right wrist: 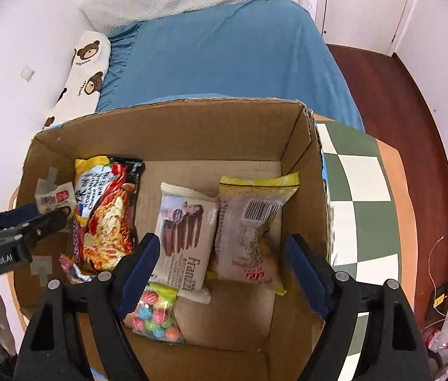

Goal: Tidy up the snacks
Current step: 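Carry both packets into the box and open both tools to release, then move both open tools back over the snacks on the mat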

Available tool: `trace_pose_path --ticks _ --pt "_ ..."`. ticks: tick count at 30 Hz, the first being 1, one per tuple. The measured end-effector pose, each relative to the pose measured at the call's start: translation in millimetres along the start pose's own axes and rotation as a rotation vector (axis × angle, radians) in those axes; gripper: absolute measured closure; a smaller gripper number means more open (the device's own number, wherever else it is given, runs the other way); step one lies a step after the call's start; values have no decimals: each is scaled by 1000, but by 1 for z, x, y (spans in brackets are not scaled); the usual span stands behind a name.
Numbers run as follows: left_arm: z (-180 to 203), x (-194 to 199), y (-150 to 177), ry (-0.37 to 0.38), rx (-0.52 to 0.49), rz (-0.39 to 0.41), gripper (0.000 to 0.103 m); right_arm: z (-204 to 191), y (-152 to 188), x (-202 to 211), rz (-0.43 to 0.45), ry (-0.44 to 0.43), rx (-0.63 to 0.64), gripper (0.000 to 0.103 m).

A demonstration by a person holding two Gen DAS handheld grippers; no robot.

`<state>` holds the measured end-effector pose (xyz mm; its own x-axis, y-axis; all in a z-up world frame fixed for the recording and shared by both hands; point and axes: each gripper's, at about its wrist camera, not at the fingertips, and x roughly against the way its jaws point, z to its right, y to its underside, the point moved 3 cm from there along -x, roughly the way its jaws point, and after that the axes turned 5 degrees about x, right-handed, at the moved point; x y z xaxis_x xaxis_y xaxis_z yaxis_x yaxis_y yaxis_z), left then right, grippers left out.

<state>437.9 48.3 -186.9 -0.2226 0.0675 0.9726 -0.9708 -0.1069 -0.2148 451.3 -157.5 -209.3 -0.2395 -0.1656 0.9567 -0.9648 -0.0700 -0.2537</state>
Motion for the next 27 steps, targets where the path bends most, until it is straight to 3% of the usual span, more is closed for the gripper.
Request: trace_pose_path --ticks 7,10,13,15,27 --pt "9 28 35 19 -9 85 21 -22 25 23 69 19 34 19" --pt "10 42 45 18 -12 125 5 -32 36 38 106 22 47 19" --pt "9 60 55 6 -11 176 1 -40 47 56 149 27 54 18" --pt "8 71 61 5 -12 206 0 -44 54 68 172 44 52 9" --pt "4 129 110 11 -27 328 0 -57 103 127 284 31 26 7"
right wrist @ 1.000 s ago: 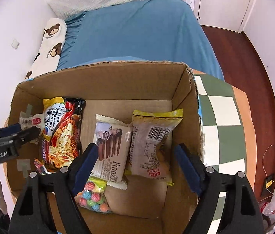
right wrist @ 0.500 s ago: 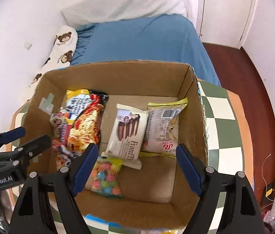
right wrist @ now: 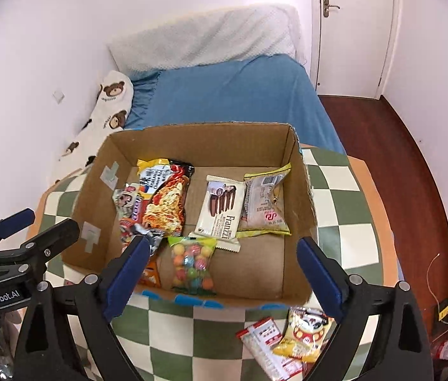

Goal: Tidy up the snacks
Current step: 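Move both open tools back over the snacks on the mat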

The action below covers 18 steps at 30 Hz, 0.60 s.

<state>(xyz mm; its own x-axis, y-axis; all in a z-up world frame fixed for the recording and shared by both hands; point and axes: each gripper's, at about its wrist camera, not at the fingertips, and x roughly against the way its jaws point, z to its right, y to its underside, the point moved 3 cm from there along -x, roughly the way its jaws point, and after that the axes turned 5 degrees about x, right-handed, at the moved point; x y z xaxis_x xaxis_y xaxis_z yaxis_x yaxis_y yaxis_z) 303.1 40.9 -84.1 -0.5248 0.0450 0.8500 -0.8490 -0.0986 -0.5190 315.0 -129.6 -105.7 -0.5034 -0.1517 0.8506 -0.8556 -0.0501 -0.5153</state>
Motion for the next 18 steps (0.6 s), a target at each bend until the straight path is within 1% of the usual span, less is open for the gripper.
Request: trace_pose_path --ticks 4,6,8,11,12,14,16,18 --pt "1 24 15 17 0 30 0 -3 16 22 11 -33 -28 7" --pt "3 33 27 10 -10 42 0 -1 31 29 0 -51 -57 7" --pt "6 34 45 -2 -28 31 0 6 53 30 -33 -76 -114 7" --pt "10 25 76 -20 -52 -18 0 26 102 20 -122 -118 -261 7" --pt "12 16 91 -21 -58 -55 0 31 116 16 -146 -127 -300 7" --pt "14 2 114 -26 -69 -115 0 50 157 3 -214 -142 -425 7" --pt "16 -17 144 -34 -85 -196 0 64 193 -6 -267 -145 -515 7" --pt "18 -30 165 -52 -99 -236 0 76 231 -13 -319 -140 -602 7"
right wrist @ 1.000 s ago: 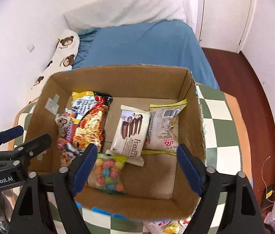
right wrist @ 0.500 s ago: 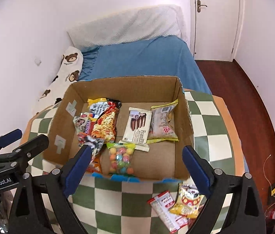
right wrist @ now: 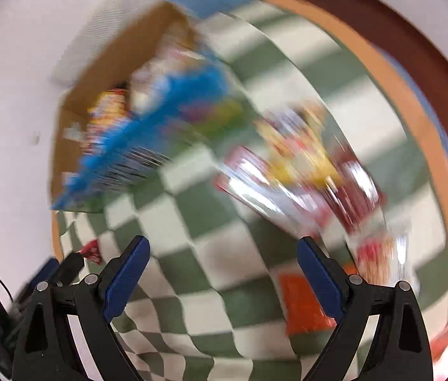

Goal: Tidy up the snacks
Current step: 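Move both open tools back over the snacks on the mat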

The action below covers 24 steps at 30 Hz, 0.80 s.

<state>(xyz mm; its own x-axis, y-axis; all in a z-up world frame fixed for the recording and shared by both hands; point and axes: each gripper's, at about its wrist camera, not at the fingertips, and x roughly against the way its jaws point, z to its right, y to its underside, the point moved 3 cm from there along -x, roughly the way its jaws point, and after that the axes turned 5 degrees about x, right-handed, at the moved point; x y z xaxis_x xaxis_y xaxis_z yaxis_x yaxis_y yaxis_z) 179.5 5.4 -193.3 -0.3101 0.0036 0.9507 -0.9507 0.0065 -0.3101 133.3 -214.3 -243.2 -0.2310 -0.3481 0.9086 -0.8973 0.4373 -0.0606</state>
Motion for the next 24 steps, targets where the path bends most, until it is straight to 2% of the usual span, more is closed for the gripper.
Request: trace_pose_path --ticks 4,8,12,17,21,24 --pt "5 -31 32 -12 -9 -94 0 48 39 -19 -82 -21 -165 7" --pt "4 -47 52 -24 -5 -143 0 76 70 -34 -140 -63 -305 7" --pt "-5 -55 58 -36 22 -165 0 76 73 -52 -162 -41 -298 7" --pt "-30 -56 55 -56 91 -162 0 59 52 -71 -152 7 -255 7" --pt "-53 -50 57 -48 161 -165 0 56 61 -61 -181 -83 -330 6" --pt "-62 -49 63 -31 200 -170 0 65 78 -54 -206 -85 -389 6"
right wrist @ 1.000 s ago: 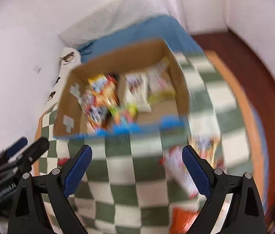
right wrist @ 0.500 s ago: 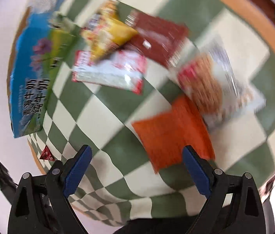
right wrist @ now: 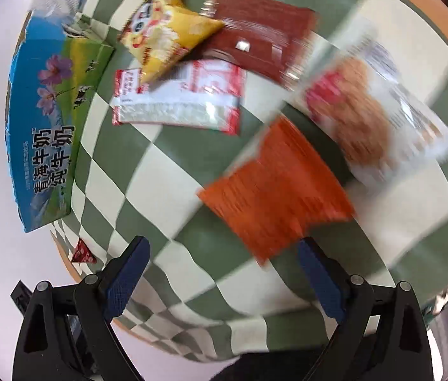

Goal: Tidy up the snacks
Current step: 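Move both open tools back over the snacks on the mat, then grasp the red triangle candy with left tool while right tool grasps orange bag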

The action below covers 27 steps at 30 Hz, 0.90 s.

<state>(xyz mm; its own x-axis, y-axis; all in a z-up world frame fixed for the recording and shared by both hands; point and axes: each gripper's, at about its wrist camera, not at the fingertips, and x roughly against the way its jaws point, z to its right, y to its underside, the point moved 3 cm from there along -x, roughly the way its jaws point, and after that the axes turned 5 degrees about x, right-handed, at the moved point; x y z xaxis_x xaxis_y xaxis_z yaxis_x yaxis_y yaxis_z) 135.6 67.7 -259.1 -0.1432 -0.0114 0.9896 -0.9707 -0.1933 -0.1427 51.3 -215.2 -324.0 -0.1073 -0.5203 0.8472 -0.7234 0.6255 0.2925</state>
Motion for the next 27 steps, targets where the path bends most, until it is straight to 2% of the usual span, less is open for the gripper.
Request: trace_pose_path --ticks 2,4,7,10,13,15,19,21,23,25,27 --pt "-4 -4 1 11 18 -11 0 11 -2 -7 -13 1 -56 6" --pt "-9 -8 2 22 38 -26 0 18 -13 -12 26 12 -86 6" --pt "-12 -11 3 23 46 -26 0 13 -35 -19 100 51 -75 7" --pt "-18 -7 3 10 47 -15 0 -2 -46 -34 99 104 -15 10" --pt "-32 -2 -1 6 72 -3 0 -34 -42 -51 88 203 174 15" --pt "-42 1 -4 13 99 -1 0 -62 -32 -65 61 258 360 23" --pt "-73 5 -14 19 149 8 0 -120 2 -97 -3 369 729 27" --pt "-85 5 -30 23 180 5 0 -152 22 -111 18 454 941 32" --pt "-106 5 -42 36 227 15 0 -177 36 -121 41 502 1087 34" --pt "-121 3 -57 38 257 19 0 -199 44 -130 36 509 1174 34" --pt "-135 -1 -71 53 296 11 0 -214 45 -134 10 483 1178 33"
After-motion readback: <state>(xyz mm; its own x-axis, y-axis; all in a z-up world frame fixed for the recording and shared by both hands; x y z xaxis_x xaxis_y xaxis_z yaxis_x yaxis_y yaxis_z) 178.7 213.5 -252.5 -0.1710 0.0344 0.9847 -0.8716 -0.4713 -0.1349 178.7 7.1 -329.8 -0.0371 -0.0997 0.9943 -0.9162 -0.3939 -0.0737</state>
